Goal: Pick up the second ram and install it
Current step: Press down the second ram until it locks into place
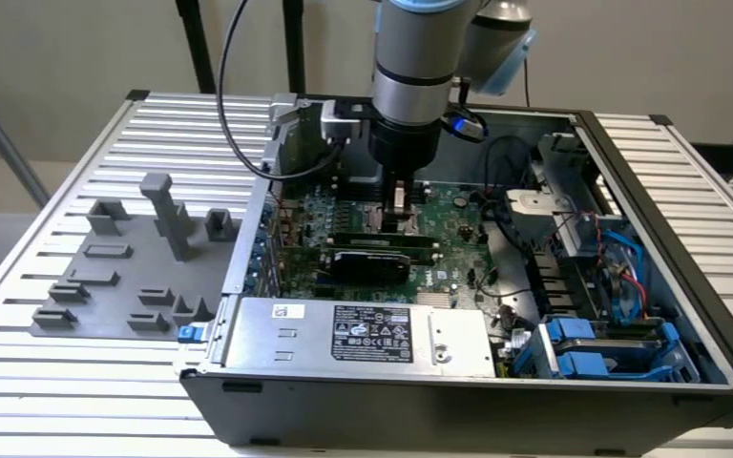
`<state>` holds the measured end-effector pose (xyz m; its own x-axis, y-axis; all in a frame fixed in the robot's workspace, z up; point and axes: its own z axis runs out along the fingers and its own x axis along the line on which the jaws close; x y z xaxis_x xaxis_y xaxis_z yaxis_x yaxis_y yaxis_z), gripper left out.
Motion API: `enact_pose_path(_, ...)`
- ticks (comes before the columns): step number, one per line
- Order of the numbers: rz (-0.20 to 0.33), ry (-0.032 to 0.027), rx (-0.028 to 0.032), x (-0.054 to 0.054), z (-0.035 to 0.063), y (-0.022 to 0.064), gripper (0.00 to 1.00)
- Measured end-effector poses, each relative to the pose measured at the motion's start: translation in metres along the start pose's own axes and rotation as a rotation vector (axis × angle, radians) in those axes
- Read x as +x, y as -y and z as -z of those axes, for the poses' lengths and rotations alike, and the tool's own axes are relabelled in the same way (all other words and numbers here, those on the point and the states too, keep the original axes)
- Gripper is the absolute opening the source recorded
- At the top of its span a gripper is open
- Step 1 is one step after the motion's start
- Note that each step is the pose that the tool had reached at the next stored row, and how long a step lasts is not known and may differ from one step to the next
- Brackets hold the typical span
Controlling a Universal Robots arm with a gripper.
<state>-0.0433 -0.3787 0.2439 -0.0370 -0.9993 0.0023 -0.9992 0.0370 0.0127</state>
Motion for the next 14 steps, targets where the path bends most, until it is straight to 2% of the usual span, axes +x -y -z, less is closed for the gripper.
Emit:
enact_pose_path(8, 0.000, -0.0001, 0.0000, -0.003, -0.0034, 0.0000, 0.00)
enact_pose_path(14, 0.000, 0.0001, 0.0000, -0.003, -0.0122, 0.0001, 0.00)
